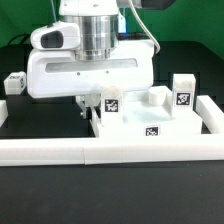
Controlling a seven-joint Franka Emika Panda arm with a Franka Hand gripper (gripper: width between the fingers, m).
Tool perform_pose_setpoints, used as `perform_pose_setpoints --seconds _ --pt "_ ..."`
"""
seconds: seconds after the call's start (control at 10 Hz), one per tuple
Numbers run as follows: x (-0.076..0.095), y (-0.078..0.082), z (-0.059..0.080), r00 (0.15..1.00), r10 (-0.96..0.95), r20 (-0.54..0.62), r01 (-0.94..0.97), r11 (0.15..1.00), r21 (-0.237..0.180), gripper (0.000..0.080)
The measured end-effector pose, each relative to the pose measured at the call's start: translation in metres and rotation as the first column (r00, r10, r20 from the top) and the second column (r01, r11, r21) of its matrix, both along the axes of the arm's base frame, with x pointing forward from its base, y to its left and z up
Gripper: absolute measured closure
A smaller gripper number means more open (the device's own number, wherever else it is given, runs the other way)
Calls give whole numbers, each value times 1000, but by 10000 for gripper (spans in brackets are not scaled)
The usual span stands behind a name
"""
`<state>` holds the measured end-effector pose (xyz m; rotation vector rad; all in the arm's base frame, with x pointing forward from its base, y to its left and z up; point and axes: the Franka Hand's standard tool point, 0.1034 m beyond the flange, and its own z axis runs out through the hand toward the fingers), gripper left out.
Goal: Assemble square table
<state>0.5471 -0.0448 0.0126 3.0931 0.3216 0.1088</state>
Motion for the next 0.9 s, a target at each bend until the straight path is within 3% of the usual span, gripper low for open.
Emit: perform_pose_setpoints --seconds 0.3,0.6,0.9 --pt "2 -2 1 991 136 -3 -136 991 -18 738" --pt "20 10 5 884 467 36 -458 878 -137 731" --pt "22 6 7 802 597 5 -589 792 -159 722"
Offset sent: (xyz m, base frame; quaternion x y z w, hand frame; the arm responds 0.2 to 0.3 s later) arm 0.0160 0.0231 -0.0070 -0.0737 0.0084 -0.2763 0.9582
